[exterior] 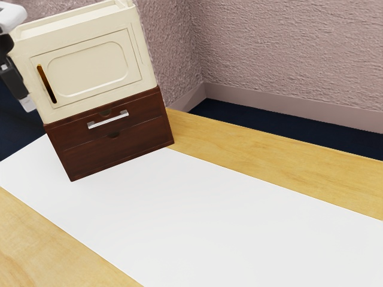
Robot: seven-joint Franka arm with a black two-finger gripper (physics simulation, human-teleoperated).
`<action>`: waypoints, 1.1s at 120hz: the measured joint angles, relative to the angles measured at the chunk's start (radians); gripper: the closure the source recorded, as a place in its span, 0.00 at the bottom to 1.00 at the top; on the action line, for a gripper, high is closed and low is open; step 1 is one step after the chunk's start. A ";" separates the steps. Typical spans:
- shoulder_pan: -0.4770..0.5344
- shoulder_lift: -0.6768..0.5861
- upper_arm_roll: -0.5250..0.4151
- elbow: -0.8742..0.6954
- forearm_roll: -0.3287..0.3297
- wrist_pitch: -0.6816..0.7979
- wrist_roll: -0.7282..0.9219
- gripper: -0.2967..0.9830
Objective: Pull the drawer handle with one arm to open the drawer
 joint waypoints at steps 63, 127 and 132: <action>-0.041 0.049 -0.004 0.019 -0.019 0.034 0.056 0.23; -0.087 0.128 0.003 -0.242 0.217 0.444 0.075 0.23; -0.079 0.141 0.003 -0.248 0.222 0.461 0.072 0.23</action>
